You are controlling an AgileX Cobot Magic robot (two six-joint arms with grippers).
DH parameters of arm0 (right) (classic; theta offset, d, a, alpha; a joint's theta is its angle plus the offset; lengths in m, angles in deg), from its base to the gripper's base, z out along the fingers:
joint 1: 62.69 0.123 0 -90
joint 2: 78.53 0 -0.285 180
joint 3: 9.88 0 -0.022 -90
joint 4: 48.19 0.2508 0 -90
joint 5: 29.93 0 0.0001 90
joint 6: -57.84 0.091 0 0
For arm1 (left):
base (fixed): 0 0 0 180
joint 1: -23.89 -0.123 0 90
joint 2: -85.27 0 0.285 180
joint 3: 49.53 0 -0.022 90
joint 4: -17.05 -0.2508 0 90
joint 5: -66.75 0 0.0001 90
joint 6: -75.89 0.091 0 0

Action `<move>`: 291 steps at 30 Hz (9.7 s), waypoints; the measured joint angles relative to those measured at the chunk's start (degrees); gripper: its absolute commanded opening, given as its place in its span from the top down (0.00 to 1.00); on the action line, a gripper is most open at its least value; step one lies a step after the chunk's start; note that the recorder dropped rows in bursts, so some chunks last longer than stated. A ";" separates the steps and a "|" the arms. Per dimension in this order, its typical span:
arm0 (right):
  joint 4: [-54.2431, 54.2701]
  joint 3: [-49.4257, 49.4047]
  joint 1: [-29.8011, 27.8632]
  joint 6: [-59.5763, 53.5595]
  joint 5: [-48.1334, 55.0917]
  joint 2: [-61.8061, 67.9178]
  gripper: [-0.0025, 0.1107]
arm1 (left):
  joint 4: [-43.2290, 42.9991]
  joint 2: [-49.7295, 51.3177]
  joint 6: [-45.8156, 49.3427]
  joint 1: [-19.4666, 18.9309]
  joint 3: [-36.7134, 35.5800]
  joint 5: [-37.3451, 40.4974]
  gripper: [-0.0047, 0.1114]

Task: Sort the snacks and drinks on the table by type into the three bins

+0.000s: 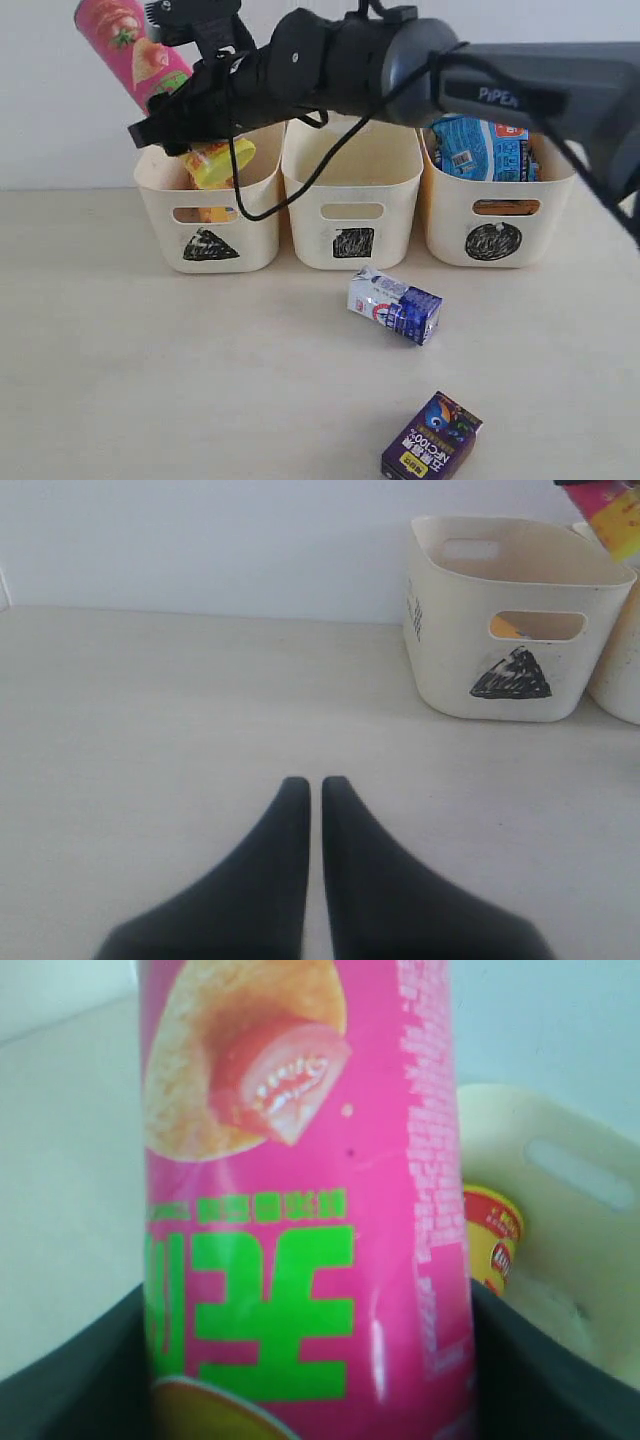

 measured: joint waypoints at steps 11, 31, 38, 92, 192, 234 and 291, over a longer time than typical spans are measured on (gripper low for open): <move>0.00 11.10 0.00 1.51 -17.85 12.71 0.98 | 0.00 0.00 0.00 0.00 0.00 0.00 0.93; 2.51 20.23 -1.13 -5.76 -30.08 25.06 0.60 | 0.00 0.00 0.00 0.00 0.00 0.00 0.93; 6.04 20.23 -3.32 -5.85 -29.01 26.83 0.28 | 0.00 0.00 0.00 0.00 0.00 0.00 0.93; -30.13 -6.22 -4.19 6.31 53.85 -8.19 0.98 | 0.00 0.00 0.00 0.00 0.00 0.00 0.93; -22.68 -111.92 -44.68 24.55 1.57 -124.76 0.98 | 0.00 0.00 0.00 0.00 0.00 0.00 0.93; -22.32 -111.92 -44.68 24.15 2.90 -124.79 0.98 | -16.76 28.46 -24.49 0.27 28.21 -29.54 0.93; -22.32 -111.92 -44.68 24.15 2.90 -124.89 0.98 | -6.33 98.58 3.15 53.81 69.95 22.40 0.93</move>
